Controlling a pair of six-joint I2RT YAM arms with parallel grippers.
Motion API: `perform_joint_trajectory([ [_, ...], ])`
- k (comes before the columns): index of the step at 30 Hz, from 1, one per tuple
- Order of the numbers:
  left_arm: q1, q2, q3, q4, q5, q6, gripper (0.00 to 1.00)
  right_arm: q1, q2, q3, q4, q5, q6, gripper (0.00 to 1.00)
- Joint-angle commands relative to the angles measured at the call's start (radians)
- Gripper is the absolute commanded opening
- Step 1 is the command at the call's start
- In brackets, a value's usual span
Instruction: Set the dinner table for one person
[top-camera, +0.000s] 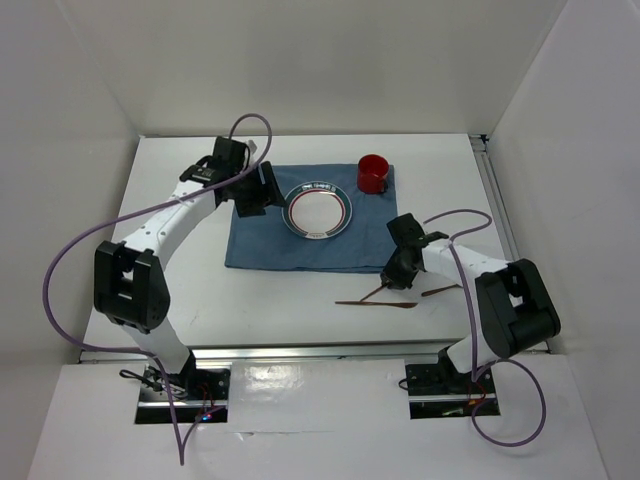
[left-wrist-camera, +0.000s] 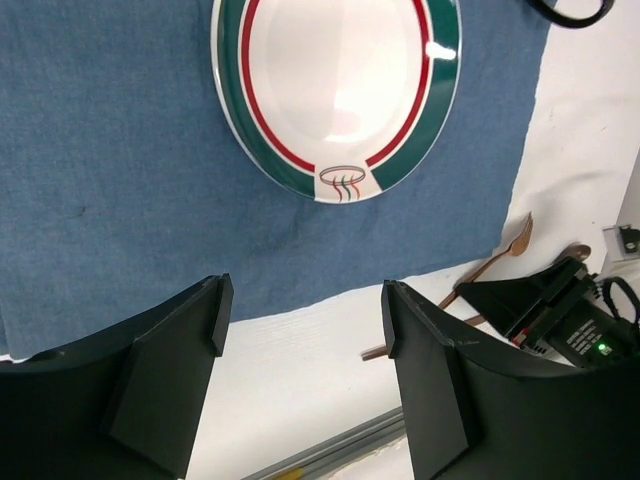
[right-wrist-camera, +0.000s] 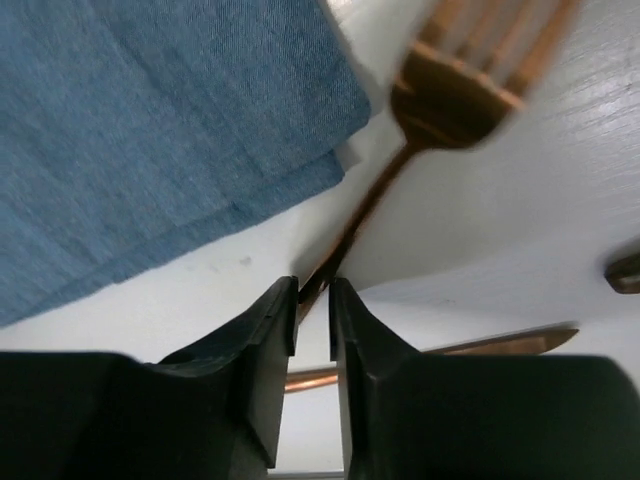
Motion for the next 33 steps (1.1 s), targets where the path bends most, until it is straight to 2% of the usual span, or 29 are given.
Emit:
perform_joint_trajectory([
  [1,-0.009,-0.023,-0.027,-0.034,-0.013,0.017,0.78,0.011,0.033,0.005,0.0,0.084,0.049,0.28],
  [2,-0.009,-0.023,-0.027,-0.034,-0.013,0.017,0.78,0.011,0.033,0.014,0.0,0.093,0.06,0.21],
  [6,-0.009,-0.043,-0.037,-0.034,-0.013,0.017,0.78,0.011,0.011,0.015,0.0,0.125,0.084,0.08],
  [10,-0.009,-0.043,-0.037,-0.043,-0.013,0.027,0.78,0.011,-0.01,0.074,-0.054,0.191,0.084,0.0],
  [15,-0.009,-0.062,-0.027,-0.053,-0.022,0.036,0.78,0.011,-0.05,0.143,-0.124,0.286,0.075,0.0],
  [20,-0.009,-0.063,-0.009,-0.071,-0.022,0.045,0.78,0.002,-0.105,0.188,-0.158,0.307,0.066,0.0],
  [25,-0.009,-0.072,0.009,-0.082,-0.031,0.045,0.78,0.002,-0.119,0.254,-0.117,0.255,-0.124,0.0],
  [29,-0.009,-0.084,0.046,-0.132,-0.09,0.054,0.78,0.077,-0.096,0.346,-0.106,0.216,-0.211,0.0],
  [33,0.049,-0.122,0.077,-0.175,-0.125,0.045,0.77,0.201,-0.018,0.458,-0.106,0.189,-0.247,0.0],
])
